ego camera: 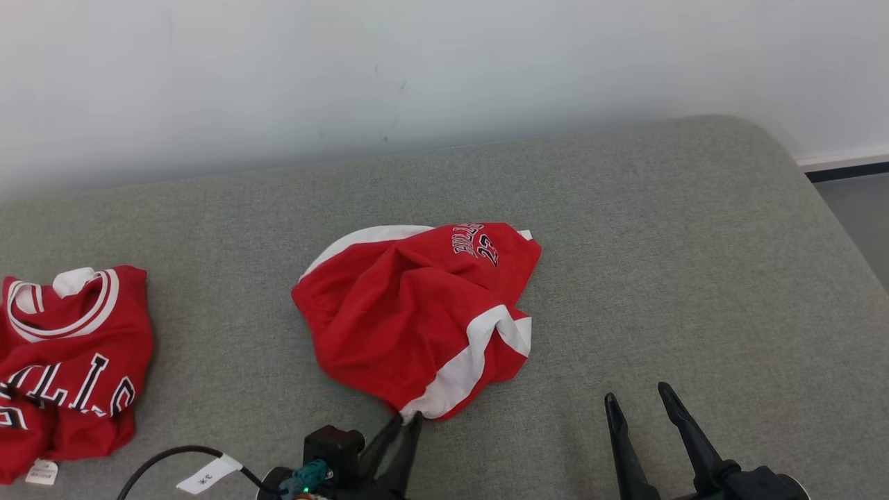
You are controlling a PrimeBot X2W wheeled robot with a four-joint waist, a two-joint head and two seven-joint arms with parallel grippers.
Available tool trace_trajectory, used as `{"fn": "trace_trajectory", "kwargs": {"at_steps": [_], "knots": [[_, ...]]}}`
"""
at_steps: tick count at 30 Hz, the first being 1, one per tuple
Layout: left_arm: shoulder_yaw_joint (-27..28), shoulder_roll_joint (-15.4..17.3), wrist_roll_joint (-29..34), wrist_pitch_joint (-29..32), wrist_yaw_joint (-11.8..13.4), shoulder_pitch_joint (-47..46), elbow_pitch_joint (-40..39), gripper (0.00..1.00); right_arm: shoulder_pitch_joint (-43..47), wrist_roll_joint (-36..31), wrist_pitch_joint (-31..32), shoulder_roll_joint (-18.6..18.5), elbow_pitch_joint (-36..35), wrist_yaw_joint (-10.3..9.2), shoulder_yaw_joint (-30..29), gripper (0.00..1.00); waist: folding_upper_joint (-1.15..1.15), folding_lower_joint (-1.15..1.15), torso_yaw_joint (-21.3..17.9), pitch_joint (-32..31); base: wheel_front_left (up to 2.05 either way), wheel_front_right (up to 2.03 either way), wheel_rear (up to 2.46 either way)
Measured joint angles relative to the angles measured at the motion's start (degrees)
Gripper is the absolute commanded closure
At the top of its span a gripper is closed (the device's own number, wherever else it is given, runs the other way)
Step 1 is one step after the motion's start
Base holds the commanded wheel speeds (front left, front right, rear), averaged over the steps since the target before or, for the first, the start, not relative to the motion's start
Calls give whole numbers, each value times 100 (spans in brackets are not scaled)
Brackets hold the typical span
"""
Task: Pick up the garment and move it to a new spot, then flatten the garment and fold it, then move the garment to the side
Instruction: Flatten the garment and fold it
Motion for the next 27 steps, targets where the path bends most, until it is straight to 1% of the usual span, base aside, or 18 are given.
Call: {"fn": "trace_trajectory", "kwargs": {"at_steps": [4, 7, 12, 15, 19, 24, 27], "knots": [[-164, 114, -100, 0, 0, -30, -278, 100, -29, 10, -1, 3, 24, 0, 23, 0, 0, 0, -18, -11, 0, 0, 0], [-337, 187, -300, 0, 0, -50, -570, 100, -59, 20, 0, 10, 48, 0, 63, 0, 0, 0, -59, -45, 0, 0, 0], [-670, 303, -889, 0, 1, -347, -1095, 100, -78, 59, 0, 12, 87, 0, 75, 0, 0, -1, -165, -136, 0, 0, 0], [-953, 391, -1311, 83, 0, -820, -1274, 100, -96, 81, 0, 16, 114, 0, 98, 0, 0, -1, -272, -197, 0, 0, 0], [-1120, 482, -1807, 300, 0, -1775, -1410, 100, -164, 218, -1, 18, 123, 0, 170, 0, 0, -1, -487, -242, 0, 0, 0], [-1173, 397, -2516, 557, 1, -2791, -1335, 100, -212, 346, -1, 20, 147, 0, 189, 0, 0, -1, -835, -277, 0, 0, 0], [-1170, 368, -2781, 563, 0, -3343, -1345, 100, -231, 388, 0, 19, 147, 0, 158, 0, 0, -1, -1058, -289, 0, 0, 0]]}}
